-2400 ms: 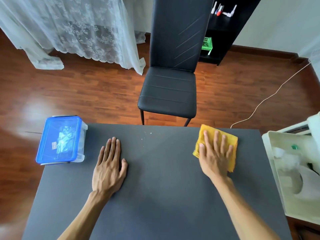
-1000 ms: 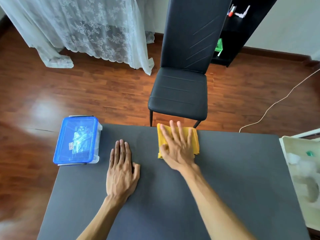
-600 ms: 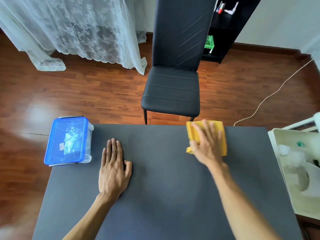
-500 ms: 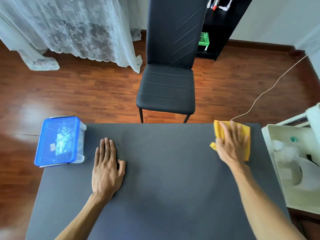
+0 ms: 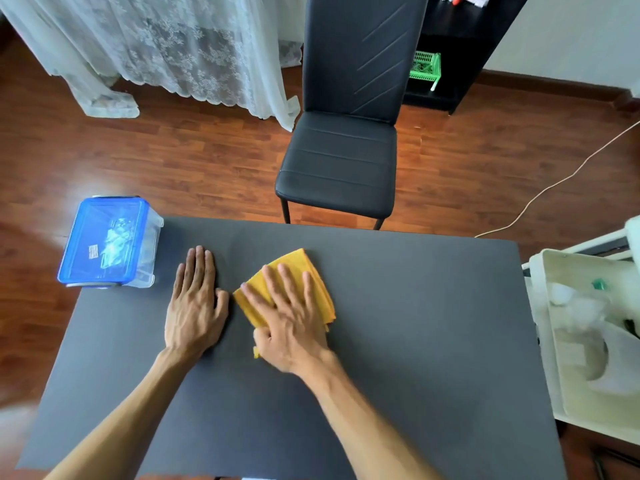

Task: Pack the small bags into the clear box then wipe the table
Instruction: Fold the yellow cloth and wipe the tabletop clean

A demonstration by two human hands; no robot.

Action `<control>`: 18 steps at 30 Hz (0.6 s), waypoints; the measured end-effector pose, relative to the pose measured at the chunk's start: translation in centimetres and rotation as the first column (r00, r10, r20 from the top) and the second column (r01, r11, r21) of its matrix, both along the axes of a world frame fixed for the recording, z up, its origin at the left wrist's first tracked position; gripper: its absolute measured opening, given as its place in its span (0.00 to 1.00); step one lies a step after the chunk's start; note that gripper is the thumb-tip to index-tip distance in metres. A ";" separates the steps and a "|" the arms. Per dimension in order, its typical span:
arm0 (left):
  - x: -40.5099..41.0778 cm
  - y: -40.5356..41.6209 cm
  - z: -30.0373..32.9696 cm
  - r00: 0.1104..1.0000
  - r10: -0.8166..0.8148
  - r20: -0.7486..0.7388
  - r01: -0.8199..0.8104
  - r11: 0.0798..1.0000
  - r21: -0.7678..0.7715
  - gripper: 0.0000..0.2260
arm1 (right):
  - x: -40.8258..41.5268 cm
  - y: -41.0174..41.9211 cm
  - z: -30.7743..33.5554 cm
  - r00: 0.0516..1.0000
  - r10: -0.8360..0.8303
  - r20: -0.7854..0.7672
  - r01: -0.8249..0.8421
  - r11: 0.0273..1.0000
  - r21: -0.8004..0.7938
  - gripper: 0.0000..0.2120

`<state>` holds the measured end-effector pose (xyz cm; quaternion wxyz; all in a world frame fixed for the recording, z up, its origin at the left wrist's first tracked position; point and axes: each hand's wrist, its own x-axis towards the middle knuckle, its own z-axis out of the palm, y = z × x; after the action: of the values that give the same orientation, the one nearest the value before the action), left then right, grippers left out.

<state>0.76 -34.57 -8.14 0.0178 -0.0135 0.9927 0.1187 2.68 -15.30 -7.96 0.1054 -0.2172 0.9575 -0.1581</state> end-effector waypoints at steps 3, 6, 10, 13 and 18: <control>1.4 -0.6 0.2 1.000 -0.020 0.014 0.019 0.998 0.060 0.30 | 5.7 1.4 -0.4 0.974 0.225 -0.013 -0.225 0.974 -0.012 0.41; 5.1 -1.4 0.4 0.993 -0.115 0.029 0.114 0.993 0.043 0.29 | 5.8 10.7 -0.5 0.997 0.041 -0.066 -0.039 0.999 0.034 0.39; 7.2 -1.7 0.3 0.993 -0.116 0.038 0.116 0.993 0.020 0.29 | 0.7 19.7 0.4 0.853 -0.518 -0.068 0.521 0.832 0.193 0.29; 6.7 -1.5 0.3 0.993 -0.108 0.047 0.106 0.994 0.032 0.29 | -4.0 15.1 0.1 0.797 -0.599 -0.073 0.601 0.777 0.186 0.30; 6.8 -2.3 0.3 0.990 -0.140 0.036 0.137 0.988 0.077 0.28 | -1.1 -0.7 -0.4 0.968 -0.223 -0.115 0.225 0.974 0.010 0.30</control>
<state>7.55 -36.89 -7.88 0.0471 0.0537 0.9856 0.1535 1.54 -15.96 -8.40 0.0349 -0.1151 0.9821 -0.1452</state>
